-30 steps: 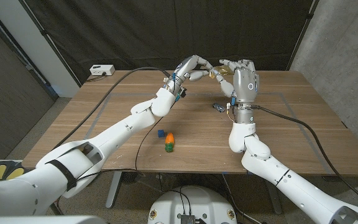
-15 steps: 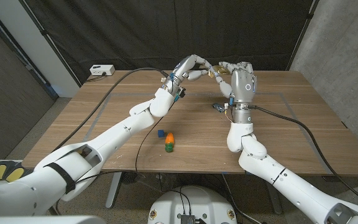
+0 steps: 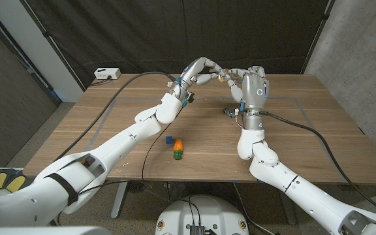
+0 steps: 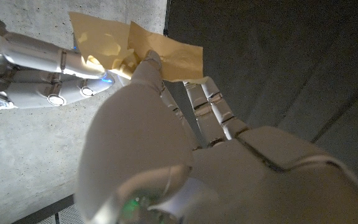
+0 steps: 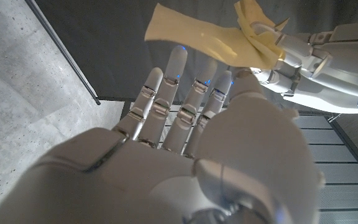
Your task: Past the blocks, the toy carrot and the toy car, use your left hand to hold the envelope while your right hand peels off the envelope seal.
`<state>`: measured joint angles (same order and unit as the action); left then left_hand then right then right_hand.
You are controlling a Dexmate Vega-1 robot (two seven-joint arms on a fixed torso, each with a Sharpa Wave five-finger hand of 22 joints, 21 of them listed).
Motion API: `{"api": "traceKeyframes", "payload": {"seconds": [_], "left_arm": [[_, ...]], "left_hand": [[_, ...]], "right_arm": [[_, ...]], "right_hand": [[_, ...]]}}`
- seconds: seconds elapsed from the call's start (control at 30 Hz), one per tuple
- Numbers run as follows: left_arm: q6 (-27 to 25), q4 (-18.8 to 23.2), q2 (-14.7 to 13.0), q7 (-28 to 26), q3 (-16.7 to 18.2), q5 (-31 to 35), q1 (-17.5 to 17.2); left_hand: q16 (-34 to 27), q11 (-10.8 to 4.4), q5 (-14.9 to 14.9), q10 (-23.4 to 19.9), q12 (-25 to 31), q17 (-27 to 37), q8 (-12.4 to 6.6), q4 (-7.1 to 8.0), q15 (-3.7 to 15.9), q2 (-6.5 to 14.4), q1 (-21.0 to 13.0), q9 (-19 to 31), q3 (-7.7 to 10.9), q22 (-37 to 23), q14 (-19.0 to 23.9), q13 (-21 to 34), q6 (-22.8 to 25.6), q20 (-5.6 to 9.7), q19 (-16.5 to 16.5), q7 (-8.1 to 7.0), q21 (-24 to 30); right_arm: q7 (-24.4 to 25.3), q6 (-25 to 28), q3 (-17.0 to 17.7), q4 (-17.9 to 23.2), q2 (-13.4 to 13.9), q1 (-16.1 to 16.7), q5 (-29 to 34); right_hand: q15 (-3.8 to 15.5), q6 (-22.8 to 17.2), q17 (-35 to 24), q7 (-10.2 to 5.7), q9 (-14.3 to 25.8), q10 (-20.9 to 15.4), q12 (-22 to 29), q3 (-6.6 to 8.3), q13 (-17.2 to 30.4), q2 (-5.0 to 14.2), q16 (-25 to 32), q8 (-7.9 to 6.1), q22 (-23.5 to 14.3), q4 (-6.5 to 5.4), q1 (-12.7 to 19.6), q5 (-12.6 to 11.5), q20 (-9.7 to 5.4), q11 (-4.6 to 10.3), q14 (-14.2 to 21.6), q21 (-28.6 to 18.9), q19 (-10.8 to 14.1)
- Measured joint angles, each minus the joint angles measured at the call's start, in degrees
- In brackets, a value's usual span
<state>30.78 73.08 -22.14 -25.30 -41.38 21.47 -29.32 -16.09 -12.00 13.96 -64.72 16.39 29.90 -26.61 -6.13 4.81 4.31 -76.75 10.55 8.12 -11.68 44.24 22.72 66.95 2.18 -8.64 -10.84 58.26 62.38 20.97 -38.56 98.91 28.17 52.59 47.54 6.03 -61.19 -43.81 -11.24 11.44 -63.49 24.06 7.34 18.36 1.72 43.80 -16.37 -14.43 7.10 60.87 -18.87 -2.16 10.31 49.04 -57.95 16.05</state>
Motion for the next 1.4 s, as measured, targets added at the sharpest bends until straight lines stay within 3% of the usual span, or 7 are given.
{"api": "traceKeyframes", "payload": {"seconds": [0.37, 0.7, 1.0, 1.07, 1.13, 1.17, 1.4], "left_arm": [[0.62, 0.86, -0.09, -0.71, 0.68, 0.43, -0.75], [1.31, 2.76, -0.61, -0.91, 1.27, 0.92, -1.91], [1.42, 5.44, -1.53, -0.94, 2.21, 1.27, -3.8], [1.36, 6.05, -1.69, -0.99, 2.46, 1.52, -4.24], [1.33, 6.4, -1.8, -1.01, 2.65, 1.55, -4.54], [1.23, 6.63, -1.87, -1.17, 2.78, 1.81, -4.74], [1.22, 7.6, -2.01, -1.26, 3.41, 1.87, -5.61]], "left_hand": [[0.22, -0.01, -0.43, -0.01, -0.45, 0.36, 0.47, 0.01, 0.0, 0.0, 0.0, 0.0, -0.48, 0.0, 0.0, 0.32, 0.0, 0.2, 0.2, 0.0, 0.24], [0.64, -0.07, -0.44, -0.08, -0.78, 0.71, 0.89, -0.03, 0.2, 0.23, -0.37, 0.0, -0.53, -0.01, 0.41, 0.51, -0.01, 0.2, 0.2, 0.0, 0.47], [0.85, 0.05, -0.88, -0.62, -1.12, 0.95, 1.28, 0.02, 0.2, 0.25, -0.34, 0.0, -0.94, 0.25, 0.41, 0.54, -0.01, -0.11, 0.51, 0.0, 0.96], [0.96, 0.05, -0.88, -0.62, -1.15, 1.05, 1.28, 0.02, 0.2, 0.26, -0.34, 0.0, -0.94, 0.25, 0.41, 0.54, -0.01, -0.11, 0.51, 0.0, 0.96], [1.08, 0.13, -0.88, -0.7, -1.16, 1.05, 1.28, 0.02, 0.2, 0.26, -0.33, 0.0, -0.94, 0.25, 0.41, 0.54, -0.01, -0.11, 0.51, 0.0, 0.96], [1.08, 0.13, -0.88, -0.7, -1.16, 1.05, 1.28, 0.02, 0.2, 0.26, -0.32, 0.0, -0.94, 0.25, 0.41, 0.54, -0.01, -0.1, 0.51, 0.0, 0.97], [1.2, 0.13, -0.88, -0.7, -1.48, 1.32, 1.77, -0.03, 0.2, 0.5, -0.4, 0.0, -1.35, 0.25, 0.41, 0.54, 0.3, -0.1, 0.51, -0.31, 0.96]], "right_arm": [[0.79, -3.28, 1.44, -0.71, -0.33, 0.89, 1.35], [1.05, -4.94, 1.67, -0.63, 0.24, 1.04, 2.3], [1.4, -11.83, 6.34, -2.46, -3.54, 3.12, 8.41], [1.46, -14.47, 10.29, -3.71, -7.1, 4.67, 10.65], [1.48, -16.08, 10.87, -3.88, -7.67, 4.89, 12.06], [1.51, -17.63, 13.73, -4.58, -10.29, 5.83, 13.36], [1.56, -24.46, 14.25, -4.72, -10.81, 5.99, 19.2]], "right_hand": [[0.69, -4.21, -0.59, 0.85, -0.47, -3.52, 0.53, 0.45, 0.23, 3.09, -0.37, -0.29, -0.36, -0.4, 0.59, 1.19, -0.13, -1.89, 1.73, -2.29, -0.16], [1.46, -5.98, -2.65, 2.25, -0.86, -9.25, 2.24, 2.65, 2.03, 4.28, -0.17, -0.61, -1.16, 1.52, 1.67, 5.66, 0.09, -1.86, 4.27, -5.91, -1.16], [1.54, -6.38, -5.42, 2.65, -0.85, -10.79, 3.57, 2.97, 4.28, 4.05, 1.2, -0.62, -1.69, 1.82, 2.64, 6.31, 0.03, -1.78, 4.95, -7.78, -1.69], [1.54, -6.38, -5.98, 2.65, -0.85, -11.15, 3.72, 3.13, 4.75, 4.04, 1.27, -0.63, -1.87, 1.99, 2.64, 6.31, -0.11, -1.7, 4.95, -8.41, -2.0], [1.54, -6.38, -6.57, 2.66, -0.85, -11.5, 4.02, 3.2, 5.31, 4.04, 1.64, -0.63, -1.95, 2.06, 2.64, 6.32, -0.21, -1.68, 4.95, -8.61, -2.1], [1.54, -6.38, -6.85, 2.66, -0.84, -11.5, 4.02, 3.21, 5.57, 4.04, 1.64, -0.63, -1.95, 2.06, 2.65, 6.32, -0.2, -1.68, 4.95, -8.99, -2.1], [1.53, -6.39, -8.39, 2.66, -0.85, -11.72, 4.73, 3.3, 6.9, 3.88, 2.23, -0.64, -2.22, 2.15, 2.8, 6.08, -0.2, -1.9, 4.95, -9.9, -2.1]]}}
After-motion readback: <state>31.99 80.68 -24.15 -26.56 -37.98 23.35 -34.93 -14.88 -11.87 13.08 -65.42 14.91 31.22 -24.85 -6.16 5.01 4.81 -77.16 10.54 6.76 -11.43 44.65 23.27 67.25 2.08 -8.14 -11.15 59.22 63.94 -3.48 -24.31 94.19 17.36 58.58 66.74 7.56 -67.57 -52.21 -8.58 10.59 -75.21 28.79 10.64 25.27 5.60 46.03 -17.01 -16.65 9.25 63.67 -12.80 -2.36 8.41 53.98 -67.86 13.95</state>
